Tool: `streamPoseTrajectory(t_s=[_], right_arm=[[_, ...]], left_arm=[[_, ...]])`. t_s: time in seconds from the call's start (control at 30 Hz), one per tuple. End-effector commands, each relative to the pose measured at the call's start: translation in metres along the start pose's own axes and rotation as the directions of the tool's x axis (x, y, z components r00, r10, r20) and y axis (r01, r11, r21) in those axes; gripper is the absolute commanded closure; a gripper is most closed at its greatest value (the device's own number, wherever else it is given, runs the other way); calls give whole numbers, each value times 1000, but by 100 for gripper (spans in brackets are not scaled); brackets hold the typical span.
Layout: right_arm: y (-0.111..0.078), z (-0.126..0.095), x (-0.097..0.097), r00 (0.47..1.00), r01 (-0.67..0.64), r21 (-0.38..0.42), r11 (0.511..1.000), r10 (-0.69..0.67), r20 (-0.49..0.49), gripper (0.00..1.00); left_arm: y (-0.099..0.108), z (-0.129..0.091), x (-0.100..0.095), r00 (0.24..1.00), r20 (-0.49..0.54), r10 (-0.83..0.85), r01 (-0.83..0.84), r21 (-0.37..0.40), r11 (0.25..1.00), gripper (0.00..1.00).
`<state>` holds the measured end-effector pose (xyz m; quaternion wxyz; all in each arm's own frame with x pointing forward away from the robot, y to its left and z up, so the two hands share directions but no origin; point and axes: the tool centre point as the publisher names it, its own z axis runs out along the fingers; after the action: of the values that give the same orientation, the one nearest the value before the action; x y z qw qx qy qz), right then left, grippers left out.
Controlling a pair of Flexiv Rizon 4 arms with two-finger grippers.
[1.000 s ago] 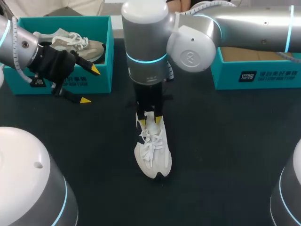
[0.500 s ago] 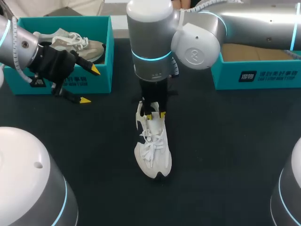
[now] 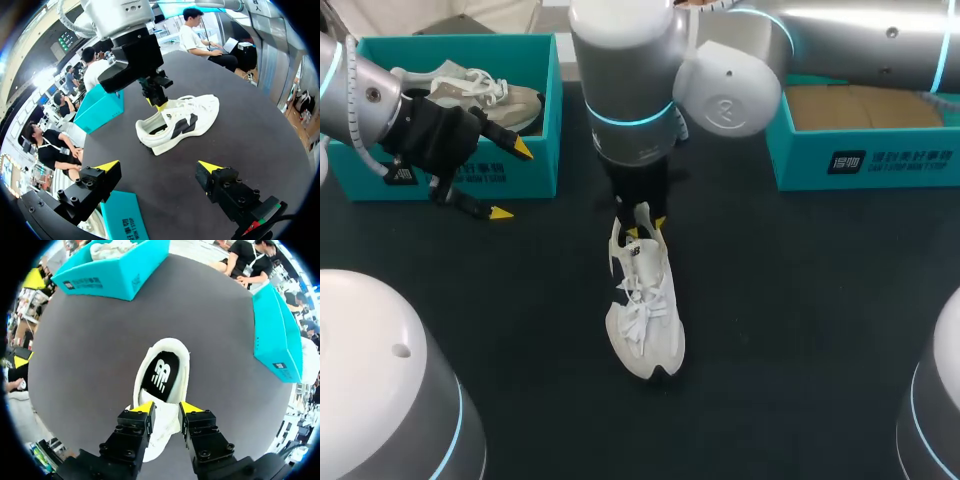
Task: Take the shoe out of the shoebox, open the shoe tongue, remove and reinsert the insole, then place the shoe into the shoebox
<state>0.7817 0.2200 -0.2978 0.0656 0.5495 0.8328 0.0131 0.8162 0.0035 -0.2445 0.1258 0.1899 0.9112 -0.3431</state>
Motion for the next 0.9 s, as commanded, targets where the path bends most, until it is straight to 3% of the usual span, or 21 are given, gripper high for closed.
streamPoseTrajectory(t_s=[0.03, 0.07, 0.1, 0.5, 0.57, 0.63, 0.7, 0.9], right_arm=[[2, -25, -4, 873, 487, -80, 870, -483, 72, 61], [4, -27, -6, 848, 528, -60, 847, -521, 99, 27], [8, -27, -12, 842, 515, -14, 857, -502, 195, 0], [8, -27, -12, 842, 515, -14, 857, -502, 195, 0], [10, -22, -5, 799, 588, -26, 808, -576, 171, 0], [20, -21, -10, 796, 595, -60, 802, -576, 185, 0], [28, -19, -12, 755, 644, -44, 764, -625, 199, 0], [54, -2, -23, 697, 709, -39, 704, -691, 193, 0]], left_arm=[[-1, 0, 0, 1000, -1, 0, 0, -3, 1000, 0], [-1, 0, 0, 1000, -1, 0, 0, -3, 1000, 0], [-1, 0, 0, 1000, -1, 0, 0, -3, 1000, 0], [-1, 0, 0, 1000, -1, 0, 0, -3, 1000, 0], [-1, 0, 0, 1000, -1, 0, 0, -3, 1000, 0], [-1, 0, 0, 1000, -1, 0, 0, -3, 1000, 0], [-1, 0, 0, 1000, -1, 0, 0, -3, 1000, 0], [-1, 0, 0, 1000, -1, 0, 0, -3, 1000, 0]])
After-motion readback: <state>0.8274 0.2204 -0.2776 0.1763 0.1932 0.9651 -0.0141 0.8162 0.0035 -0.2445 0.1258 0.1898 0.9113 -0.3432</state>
